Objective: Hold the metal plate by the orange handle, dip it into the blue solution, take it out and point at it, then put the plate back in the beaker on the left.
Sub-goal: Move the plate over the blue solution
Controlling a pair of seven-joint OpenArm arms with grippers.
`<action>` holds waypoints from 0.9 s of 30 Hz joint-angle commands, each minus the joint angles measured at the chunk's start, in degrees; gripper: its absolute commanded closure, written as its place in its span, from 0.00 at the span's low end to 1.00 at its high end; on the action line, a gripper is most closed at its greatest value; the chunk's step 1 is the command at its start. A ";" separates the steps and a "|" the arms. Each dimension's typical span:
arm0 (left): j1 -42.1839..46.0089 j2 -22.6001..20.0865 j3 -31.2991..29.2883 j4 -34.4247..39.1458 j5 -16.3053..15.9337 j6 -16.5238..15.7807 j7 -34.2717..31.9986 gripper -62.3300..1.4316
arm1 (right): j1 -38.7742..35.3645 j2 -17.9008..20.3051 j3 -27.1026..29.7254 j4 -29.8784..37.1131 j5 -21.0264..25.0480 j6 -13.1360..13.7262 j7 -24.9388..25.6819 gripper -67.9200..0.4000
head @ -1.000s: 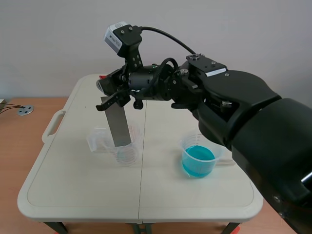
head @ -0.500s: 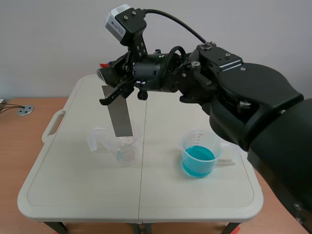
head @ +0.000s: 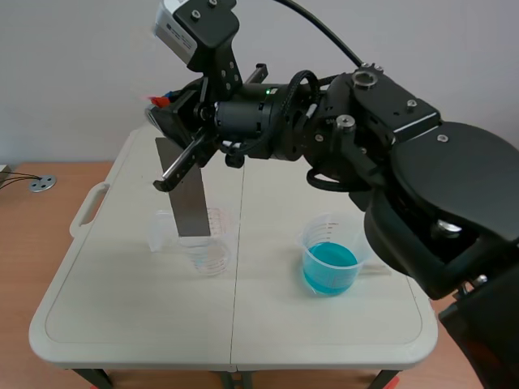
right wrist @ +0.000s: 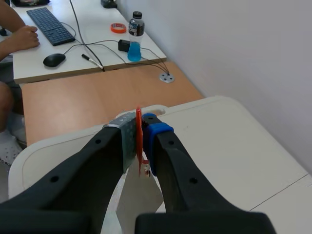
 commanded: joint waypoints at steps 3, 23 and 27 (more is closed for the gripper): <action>0.61 0.44 0.00 0.85 -0.17 -0.22 -0.33 0.95 | -0.11 0.74 1.22 5.44 -0.22 -0.28 0.85 0.98; 0.59 -2.89 -1.66 3.50 -0.61 -0.17 -0.79 0.95 | -13.09 6.12 12.92 28.26 -0.42 -1.18 -1.27 0.98; 0.59 -4.70 -5.46 7.08 -0.61 -0.15 -0.79 0.95 | -16.83 8.00 15.85 30.75 0.11 -0.79 -0.81 0.98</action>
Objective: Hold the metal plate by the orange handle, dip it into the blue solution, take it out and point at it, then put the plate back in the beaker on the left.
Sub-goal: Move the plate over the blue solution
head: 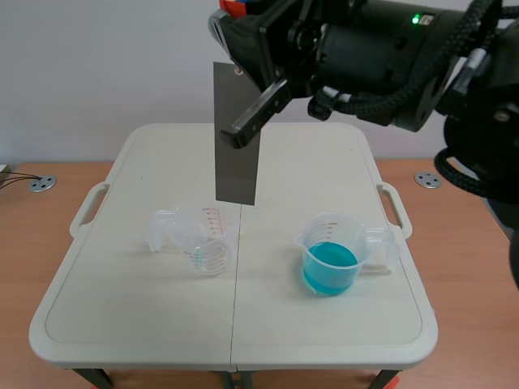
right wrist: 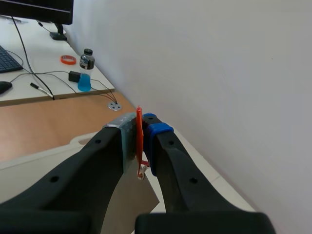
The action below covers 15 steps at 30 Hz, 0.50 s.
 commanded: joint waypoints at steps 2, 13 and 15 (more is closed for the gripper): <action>0.39 -1.22 -3.78 3.78 -0.35 -0.11 -0.57 0.95 | -1.77 1.95 1.95 2.29 1.70 0.26 1.46 0.98; -11.30 -3.98 -8.17 11.23 -0.55 -0.17 -0.57 0.95 | -11.67 10.43 10.75 7.48 6.54 0.68 7.65 0.98; -13.86 -4.09 -8.15 12.22 -0.55 -0.50 -0.70 0.95 | -12.79 12.20 12.35 7.56 7.65 0.68 9.18 0.98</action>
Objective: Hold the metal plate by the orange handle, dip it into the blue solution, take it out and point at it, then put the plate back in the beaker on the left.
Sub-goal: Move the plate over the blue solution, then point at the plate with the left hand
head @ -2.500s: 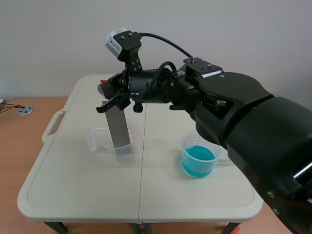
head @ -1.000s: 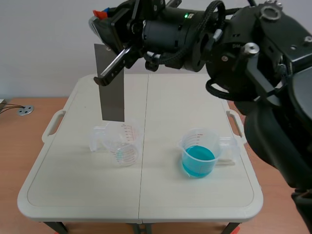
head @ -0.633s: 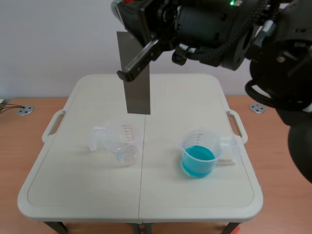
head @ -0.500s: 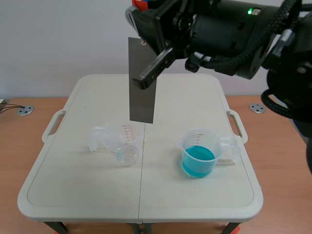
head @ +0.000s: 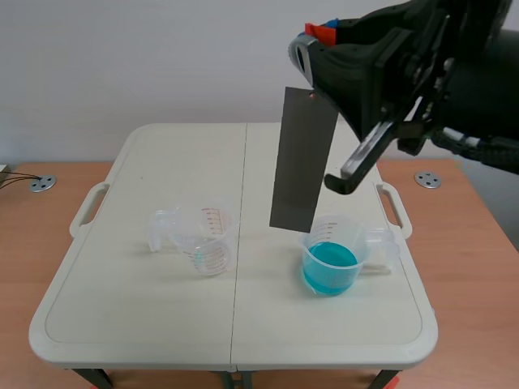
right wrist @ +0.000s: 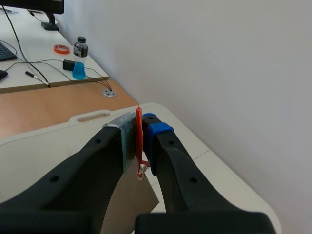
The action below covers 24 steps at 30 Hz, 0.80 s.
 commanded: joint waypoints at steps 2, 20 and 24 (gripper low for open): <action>-3.23 -0.04 0.24 1.55 -0.35 -1.51 -1.49 0.95 | -0.22 2.75 1.97 1.22 2.19 -0.22 2.56 0.98; -29.18 2.64 18.80 1.95 -0.09 -15.58 -0.22 0.95 | 1.70 11.47 4.87 -0.57 8.35 -0.94 5.01 0.98; -33.92 5.22 23.10 1.95 -0.07 -15.65 4.04 0.95 | 3.30 11.50 4.85 -2.47 9.53 -0.87 4.98 0.98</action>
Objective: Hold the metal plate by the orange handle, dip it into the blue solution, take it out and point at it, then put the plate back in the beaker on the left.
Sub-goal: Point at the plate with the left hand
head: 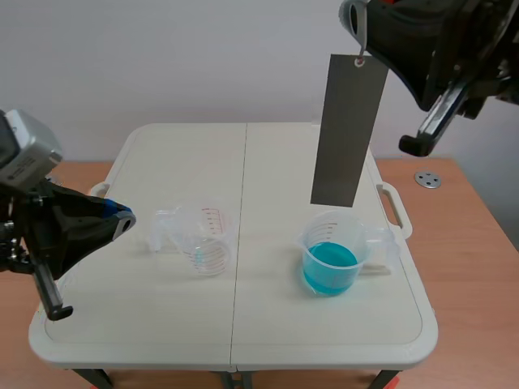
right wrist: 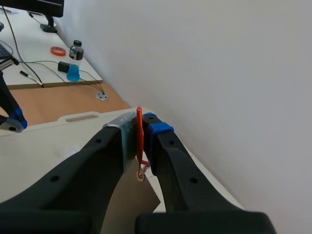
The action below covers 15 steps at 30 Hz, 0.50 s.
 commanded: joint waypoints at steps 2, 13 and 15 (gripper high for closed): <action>-2.03 1.79 1.60 0.55 -0.33 -0.07 0.63 0.95 | 1.51 0.83 0.37 -0.83 1.05 -0.24 0.92 0.98; -11.21 9.33 11.06 -0.63 4.98 -1.05 5.92 0.95 | 2.01 2.69 0.37 -2.25 2.32 0.22 2.01 0.98; -12.44 10.91 12.28 -1.62 6.12 -1.05 5.99 0.95 | 2.01 2.69 0.37 -2.25 2.32 0.22 1.99 0.98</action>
